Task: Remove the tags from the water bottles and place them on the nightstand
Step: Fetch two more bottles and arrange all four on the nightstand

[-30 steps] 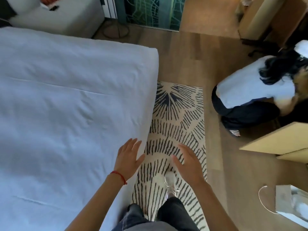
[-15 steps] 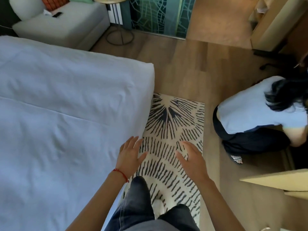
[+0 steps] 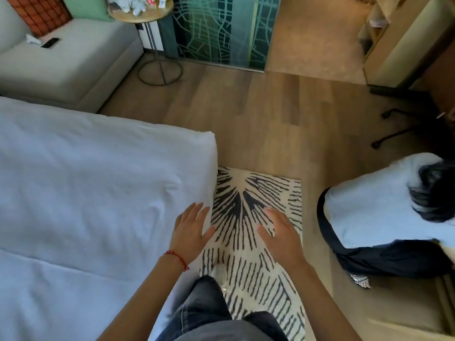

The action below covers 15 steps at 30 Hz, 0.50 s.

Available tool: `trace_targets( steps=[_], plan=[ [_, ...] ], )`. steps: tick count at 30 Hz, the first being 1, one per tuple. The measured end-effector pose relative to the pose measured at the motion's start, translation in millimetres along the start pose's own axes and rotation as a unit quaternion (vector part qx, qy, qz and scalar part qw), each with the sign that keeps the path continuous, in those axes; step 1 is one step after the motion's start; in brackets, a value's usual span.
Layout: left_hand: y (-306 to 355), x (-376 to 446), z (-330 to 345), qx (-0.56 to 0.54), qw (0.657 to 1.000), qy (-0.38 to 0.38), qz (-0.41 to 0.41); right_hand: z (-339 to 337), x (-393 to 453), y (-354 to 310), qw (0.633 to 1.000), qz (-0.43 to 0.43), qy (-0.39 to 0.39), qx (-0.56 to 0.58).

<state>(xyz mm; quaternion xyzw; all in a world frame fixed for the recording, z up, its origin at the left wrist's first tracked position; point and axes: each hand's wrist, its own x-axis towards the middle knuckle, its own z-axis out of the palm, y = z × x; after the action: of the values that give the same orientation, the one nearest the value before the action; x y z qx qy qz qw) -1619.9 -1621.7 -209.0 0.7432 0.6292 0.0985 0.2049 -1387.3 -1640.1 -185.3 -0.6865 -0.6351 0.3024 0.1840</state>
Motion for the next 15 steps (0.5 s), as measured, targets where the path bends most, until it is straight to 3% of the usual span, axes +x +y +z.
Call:
trace_targets(
  steps=[15],
  plan=[
    [19.4,295.6,-22.7,0.009,1.000,-0.014,0.023,-77.2,265.7,22.8,0.997,0.047,0.056,0.003]
  ],
)
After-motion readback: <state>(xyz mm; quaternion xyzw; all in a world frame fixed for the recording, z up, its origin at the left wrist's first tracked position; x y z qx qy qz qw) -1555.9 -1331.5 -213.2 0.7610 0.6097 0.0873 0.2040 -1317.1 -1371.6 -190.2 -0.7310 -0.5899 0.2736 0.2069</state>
